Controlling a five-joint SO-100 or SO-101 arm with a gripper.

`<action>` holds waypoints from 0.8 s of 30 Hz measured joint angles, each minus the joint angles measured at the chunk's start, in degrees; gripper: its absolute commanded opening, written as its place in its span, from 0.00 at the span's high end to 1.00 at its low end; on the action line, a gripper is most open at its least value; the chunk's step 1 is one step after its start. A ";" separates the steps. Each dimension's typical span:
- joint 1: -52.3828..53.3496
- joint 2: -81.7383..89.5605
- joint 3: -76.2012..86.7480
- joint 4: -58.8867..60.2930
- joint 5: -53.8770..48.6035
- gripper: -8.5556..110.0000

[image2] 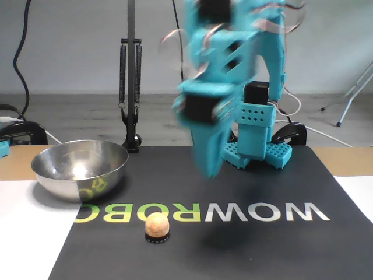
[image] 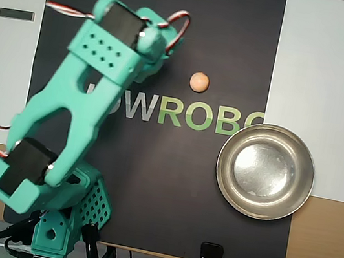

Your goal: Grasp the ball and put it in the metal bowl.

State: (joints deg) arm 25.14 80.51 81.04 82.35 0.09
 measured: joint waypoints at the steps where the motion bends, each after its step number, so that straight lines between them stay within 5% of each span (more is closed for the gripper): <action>1: 0.26 -0.79 0.00 -0.79 0.09 0.92; 24: 7.56 -5.36 0.00 -4.75 -0.18 0.92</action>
State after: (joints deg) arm 32.70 75.15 81.04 77.61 -0.09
